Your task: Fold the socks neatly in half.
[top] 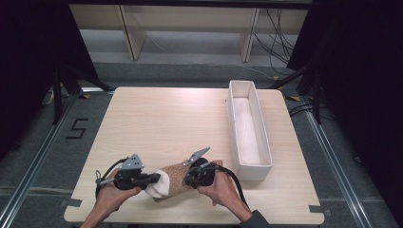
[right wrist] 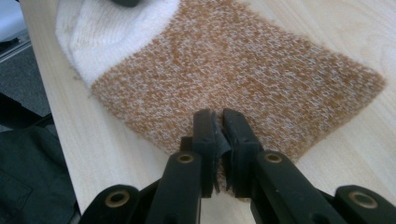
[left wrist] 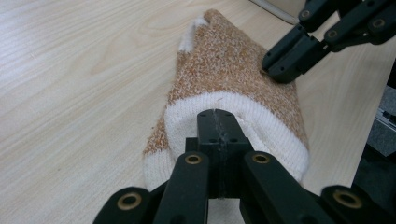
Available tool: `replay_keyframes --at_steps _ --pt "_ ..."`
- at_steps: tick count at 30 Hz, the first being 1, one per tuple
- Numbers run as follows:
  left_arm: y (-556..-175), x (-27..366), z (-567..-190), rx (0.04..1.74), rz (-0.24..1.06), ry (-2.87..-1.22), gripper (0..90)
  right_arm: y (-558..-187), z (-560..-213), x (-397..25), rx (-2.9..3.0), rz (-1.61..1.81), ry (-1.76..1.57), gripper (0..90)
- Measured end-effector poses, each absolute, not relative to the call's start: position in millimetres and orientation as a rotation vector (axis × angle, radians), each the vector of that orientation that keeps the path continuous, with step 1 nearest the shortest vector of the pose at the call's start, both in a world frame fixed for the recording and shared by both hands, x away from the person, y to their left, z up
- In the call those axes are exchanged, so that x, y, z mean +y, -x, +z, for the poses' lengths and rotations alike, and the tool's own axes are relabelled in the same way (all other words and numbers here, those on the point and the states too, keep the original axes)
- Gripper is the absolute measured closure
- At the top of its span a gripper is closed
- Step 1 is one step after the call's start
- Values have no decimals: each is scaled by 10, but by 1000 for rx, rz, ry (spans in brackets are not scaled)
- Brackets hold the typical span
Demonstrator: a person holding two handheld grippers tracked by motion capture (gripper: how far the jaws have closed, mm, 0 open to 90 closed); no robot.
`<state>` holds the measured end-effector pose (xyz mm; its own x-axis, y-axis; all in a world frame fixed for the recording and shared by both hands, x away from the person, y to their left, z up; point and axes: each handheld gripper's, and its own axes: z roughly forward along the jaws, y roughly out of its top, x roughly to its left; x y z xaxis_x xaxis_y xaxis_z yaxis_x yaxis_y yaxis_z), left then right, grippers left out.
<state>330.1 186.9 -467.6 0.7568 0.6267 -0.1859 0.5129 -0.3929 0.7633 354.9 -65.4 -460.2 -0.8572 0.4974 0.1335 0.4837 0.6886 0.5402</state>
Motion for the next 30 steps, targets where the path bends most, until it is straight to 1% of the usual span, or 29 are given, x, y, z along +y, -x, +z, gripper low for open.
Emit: replay_keyframes --at_steps 4,8,10,14,19,24,30 --pt "-3342 1847 -4648 840 166 -2075 894 -3477 -4602 -667 2873 920 -821 843" --pt "-3371 1881 -4502 823 192 -2043 893 -3419 -4596 -693 2869 937 -807 834" --pt "-3310 1903 -4442 808 189 -2028 883 -3406 -4564 -719 2860 959 -807 829" --pt "-3166 1935 -4402 779 179 -2051 878 -3437 -4464 -802 2822 1001 -830 828" --pt "-3064 1967 -4491 783 157 -2085 879 -3538 -4514 -877 2788 965 -875 829" --pt "-3120 1973 -4687 829 127 -2116 889 -3587 -4611 -866 2812 935 -907 830" --pt "-3127 2016 -4788 850 128 -2133 893 -3577 -4666 -835 2822 919 -904 835"
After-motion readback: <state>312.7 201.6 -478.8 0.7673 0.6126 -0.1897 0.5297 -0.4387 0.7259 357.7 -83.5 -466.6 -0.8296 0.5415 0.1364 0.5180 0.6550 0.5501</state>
